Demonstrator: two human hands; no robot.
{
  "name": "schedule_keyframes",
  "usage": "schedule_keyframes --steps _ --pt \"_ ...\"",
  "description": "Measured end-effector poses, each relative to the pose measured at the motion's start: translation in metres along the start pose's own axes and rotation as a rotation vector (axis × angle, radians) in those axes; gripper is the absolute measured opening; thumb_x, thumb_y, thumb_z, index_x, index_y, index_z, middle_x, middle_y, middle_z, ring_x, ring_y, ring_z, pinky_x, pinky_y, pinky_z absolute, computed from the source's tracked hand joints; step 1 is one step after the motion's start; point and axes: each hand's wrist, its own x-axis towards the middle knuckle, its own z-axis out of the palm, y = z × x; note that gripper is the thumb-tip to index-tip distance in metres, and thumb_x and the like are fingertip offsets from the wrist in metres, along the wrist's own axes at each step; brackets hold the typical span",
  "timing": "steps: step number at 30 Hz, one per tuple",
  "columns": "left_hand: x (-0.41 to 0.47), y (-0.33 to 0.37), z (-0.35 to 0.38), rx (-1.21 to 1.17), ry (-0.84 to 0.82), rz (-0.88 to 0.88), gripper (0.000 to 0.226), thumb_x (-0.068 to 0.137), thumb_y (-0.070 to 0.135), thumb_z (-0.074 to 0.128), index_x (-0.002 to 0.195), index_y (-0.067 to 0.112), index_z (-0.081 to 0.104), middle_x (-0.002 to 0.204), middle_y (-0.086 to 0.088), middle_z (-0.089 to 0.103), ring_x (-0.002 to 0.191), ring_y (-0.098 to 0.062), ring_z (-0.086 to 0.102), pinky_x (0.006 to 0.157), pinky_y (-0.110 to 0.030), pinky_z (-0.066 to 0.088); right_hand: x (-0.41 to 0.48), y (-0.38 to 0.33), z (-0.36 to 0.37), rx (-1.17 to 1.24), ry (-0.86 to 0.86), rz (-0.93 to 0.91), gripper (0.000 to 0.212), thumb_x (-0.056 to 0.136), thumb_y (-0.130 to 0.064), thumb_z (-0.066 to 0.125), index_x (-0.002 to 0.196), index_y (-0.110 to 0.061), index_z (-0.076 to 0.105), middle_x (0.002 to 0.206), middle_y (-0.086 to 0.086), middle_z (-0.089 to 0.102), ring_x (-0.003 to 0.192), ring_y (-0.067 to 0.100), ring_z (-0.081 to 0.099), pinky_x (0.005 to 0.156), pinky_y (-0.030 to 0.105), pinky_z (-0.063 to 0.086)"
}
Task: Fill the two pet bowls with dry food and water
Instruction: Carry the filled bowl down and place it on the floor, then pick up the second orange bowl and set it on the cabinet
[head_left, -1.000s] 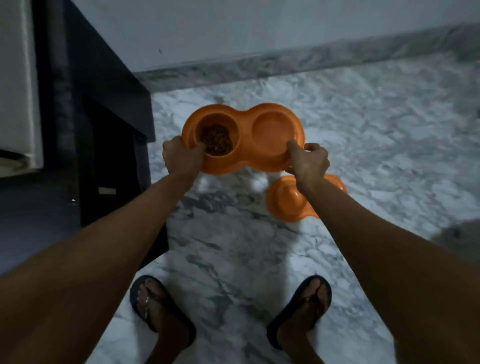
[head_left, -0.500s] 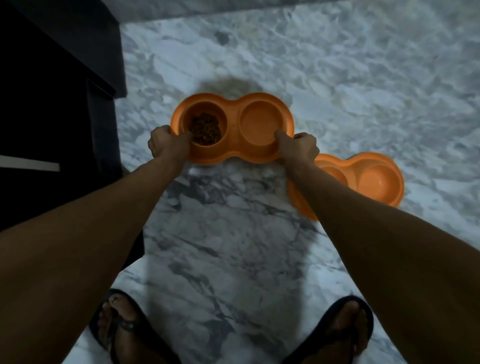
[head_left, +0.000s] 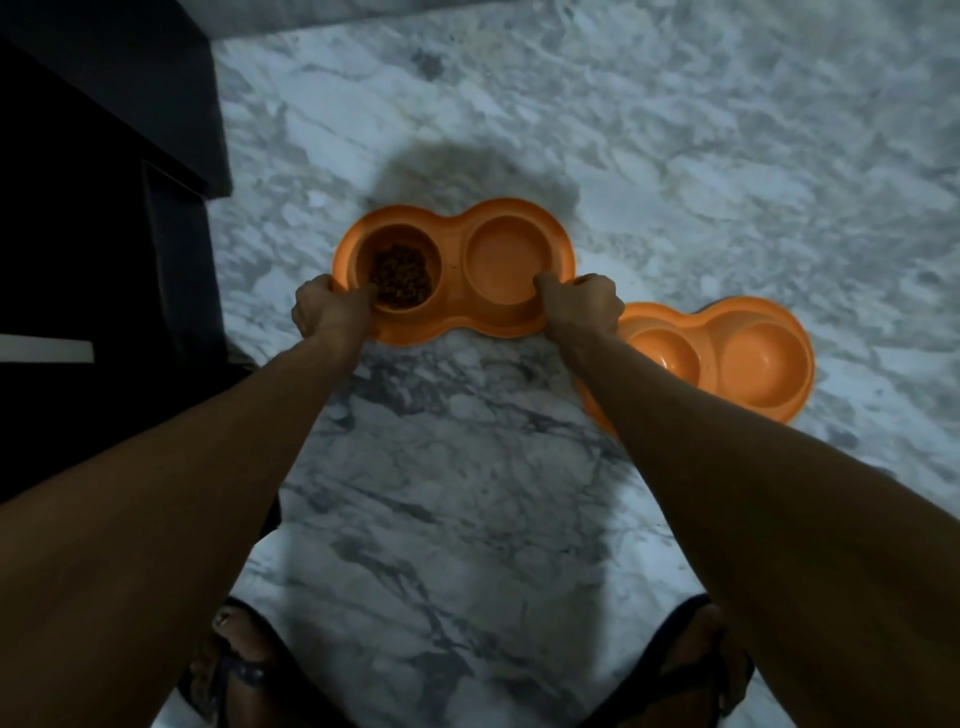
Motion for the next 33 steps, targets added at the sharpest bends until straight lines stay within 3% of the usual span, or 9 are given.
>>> schedule_keyframes --steps 4,6,8,12,17,21,25,29,33 --pt "-0.014 0.013 0.002 0.018 -0.019 -0.026 0.063 0.082 0.032 0.075 0.133 0.004 0.05 0.13 -0.014 0.056 0.12 -0.031 0.055 0.089 -0.035 0.048 -0.003 -0.003 -0.019 0.053 0.008 -0.006 0.049 0.065 -0.053 0.061 0.089 -0.011 0.057 0.095 0.011 0.067 0.086 0.035 0.069 0.073 0.044 0.06" --pt "-0.027 0.018 0.006 0.028 0.026 -0.058 0.077 0.079 0.04 0.074 0.14 0.005 0.042 0.14 -0.015 0.046 0.126 -0.033 0.049 0.096 -0.041 0.047 -0.005 -0.004 -0.04 0.07 0.04 -0.017 0.05 0.074 -0.05 0.063 0.106 -0.011 0.059 0.098 0.006 0.061 0.093 0.03 0.065 0.083 0.044 0.057" --pt "-0.051 0.024 0.015 0.062 0.102 -0.068 0.075 0.079 0.043 0.07 0.137 0.003 0.043 0.139 -0.018 0.041 0.126 -0.037 0.047 0.101 -0.048 0.045 -0.001 -0.001 -0.064 0.065 0.072 -0.032 0.057 0.082 -0.046 0.063 0.122 -0.007 0.056 0.108 0.006 0.063 0.103 0.026 0.06 0.09 0.042 0.053" --pt "-0.113 0.032 0.045 0.0 0.142 -0.063 0.062 0.078 0.04 0.065 0.125 0.002 0.051 0.132 -0.02 0.047 0.124 -0.039 0.047 0.104 -0.044 0.04 0.008 0.012 -0.118 0.061 0.15 -0.056 0.061 0.073 -0.049 0.054 0.121 -0.012 0.057 0.11 0.01 0.066 0.104 0.029 0.063 0.088 0.048 0.055" --pt "-0.17 0.027 0.103 0.004 -0.086 -0.019 0.065 0.071 0.052 0.062 0.108 -0.001 0.06 0.112 -0.011 0.064 0.107 -0.03 0.059 0.089 -0.036 0.047 0.039 0.048 -0.182 -0.063 0.26 -0.01 0.053 0.085 -0.037 0.058 0.129 -0.008 0.054 0.132 0.015 0.052 0.123 0.035 0.05 0.102 0.047 0.045" --pt "-0.201 0.017 0.146 0.07 -0.332 -0.07 0.071 0.074 0.045 0.077 0.121 -0.005 0.057 0.115 -0.011 0.062 0.107 -0.027 0.059 0.082 -0.032 0.047 0.059 0.086 -0.21 -0.241 0.194 0.096 0.051 0.09 -0.027 0.055 0.137 -0.008 0.045 0.14 0.017 0.041 0.127 0.041 0.044 0.101 0.048 0.042" --pt "-0.211 0.011 0.172 0.097 -0.335 -0.125 0.081 0.079 0.031 0.079 0.139 -0.002 0.036 0.136 -0.02 0.051 0.124 -0.036 0.052 0.095 -0.042 0.048 0.068 0.113 -0.22 -0.253 0.085 0.182 0.06 0.081 -0.019 0.06 0.138 -0.014 0.043 0.137 0.014 0.044 0.117 0.038 0.054 0.097 0.05 0.05" --pt "-0.21 0.014 0.173 0.094 -0.268 -0.143 0.063 0.082 0.017 0.073 0.132 -0.002 0.04 0.128 -0.022 0.054 0.115 -0.037 0.057 0.089 -0.042 0.052 0.068 0.12 -0.227 -0.263 0.042 0.164 0.054 0.082 -0.008 0.057 0.135 -0.012 0.049 0.125 0.014 0.059 0.11 0.035 0.06 0.092 0.048 0.054" --pt "-0.222 0.04 0.149 0.003 -0.21 -0.166 0.064 0.077 0.018 0.072 0.13 -0.001 0.041 0.125 -0.021 0.054 0.111 -0.037 0.058 0.089 -0.052 0.055 0.046 0.099 -0.246 -0.219 0.043 0.117 0.051 0.08 -0.009 0.06 0.131 -0.012 0.053 0.117 0.013 0.062 0.105 0.034 0.062 0.091 0.048 0.055"
